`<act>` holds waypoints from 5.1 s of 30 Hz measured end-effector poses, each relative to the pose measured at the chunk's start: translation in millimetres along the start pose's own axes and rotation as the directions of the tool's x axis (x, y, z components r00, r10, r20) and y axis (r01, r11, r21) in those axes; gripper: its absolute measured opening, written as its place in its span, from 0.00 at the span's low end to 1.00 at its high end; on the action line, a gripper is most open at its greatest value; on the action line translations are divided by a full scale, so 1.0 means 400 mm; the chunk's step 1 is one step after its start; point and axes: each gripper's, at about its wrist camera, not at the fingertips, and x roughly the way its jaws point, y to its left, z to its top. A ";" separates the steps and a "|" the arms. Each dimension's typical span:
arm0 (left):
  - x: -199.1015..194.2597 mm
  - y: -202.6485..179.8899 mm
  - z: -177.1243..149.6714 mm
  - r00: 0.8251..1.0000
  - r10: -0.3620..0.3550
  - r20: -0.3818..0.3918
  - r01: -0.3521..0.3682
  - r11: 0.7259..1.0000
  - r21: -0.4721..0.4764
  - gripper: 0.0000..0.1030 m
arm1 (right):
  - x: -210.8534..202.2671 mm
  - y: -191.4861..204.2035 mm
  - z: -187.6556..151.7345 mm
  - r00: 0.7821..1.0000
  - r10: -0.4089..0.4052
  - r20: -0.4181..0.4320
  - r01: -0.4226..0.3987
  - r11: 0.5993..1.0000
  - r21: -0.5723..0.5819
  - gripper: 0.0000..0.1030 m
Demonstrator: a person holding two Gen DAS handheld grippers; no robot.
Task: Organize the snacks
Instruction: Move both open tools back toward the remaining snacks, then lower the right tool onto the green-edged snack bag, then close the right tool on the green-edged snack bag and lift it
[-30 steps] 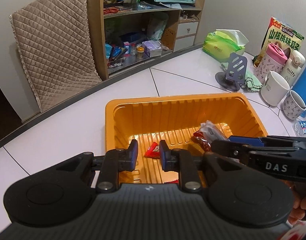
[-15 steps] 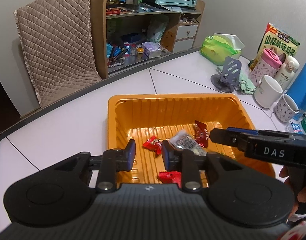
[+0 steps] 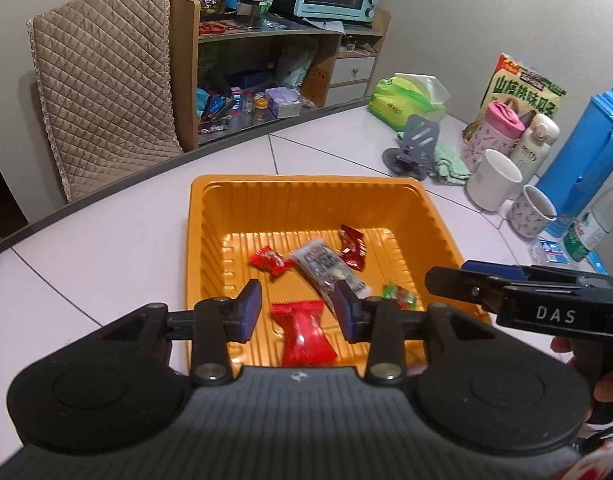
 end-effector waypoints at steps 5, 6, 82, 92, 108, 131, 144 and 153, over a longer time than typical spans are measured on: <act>-0.054 -0.021 -0.026 1.000 -0.008 0.005 0.008 1.000 -0.019 0.44 | -0.067 0.013 -0.016 1.000 -0.006 0.011 0.006 1.000 -0.001 0.67; -0.068 -0.026 -0.033 1.000 -0.006 0.007 0.006 1.000 -0.020 0.45 | -0.081 0.015 -0.021 1.000 -0.004 0.014 0.004 1.000 0.002 0.67; -0.351 -0.114 -0.498 0.987 0.029 -0.161 -0.058 0.982 -0.178 0.53 | -0.381 0.078 -0.457 0.971 -0.078 -0.228 0.069 0.997 -0.046 0.74; -0.316 -0.110 -0.495 0.990 0.062 -0.129 -0.075 0.992 -0.099 0.53 | -0.354 0.042 -0.451 0.967 -0.103 -0.235 0.100 0.995 -0.022 0.74; -0.255 -0.066 -0.496 0.984 0.075 -0.164 -0.088 0.994 -0.072 0.53 | -0.252 0.099 -0.468 0.979 -0.058 -0.194 0.012 0.973 -0.231 0.74; -0.227 -0.004 -0.508 0.977 0.092 -0.194 -0.114 0.988 -0.102 0.53 | -0.081 0.188 -0.532 0.974 -0.061 -0.218 -0.079 0.812 -0.579 0.42; -0.215 -0.029 -0.486 0.981 0.064 -0.185 -0.077 0.995 -0.062 0.53 | -0.134 0.126 -0.505 0.978 -0.035 -0.204 -0.064 0.886 -0.459 0.30; -0.173 -0.095 -0.423 0.990 -0.002 -0.140 0.009 0.999 0.048 0.53 | -0.215 -0.005 -0.392 0.988 -0.034 -0.148 0.022 0.996 -0.082 0.30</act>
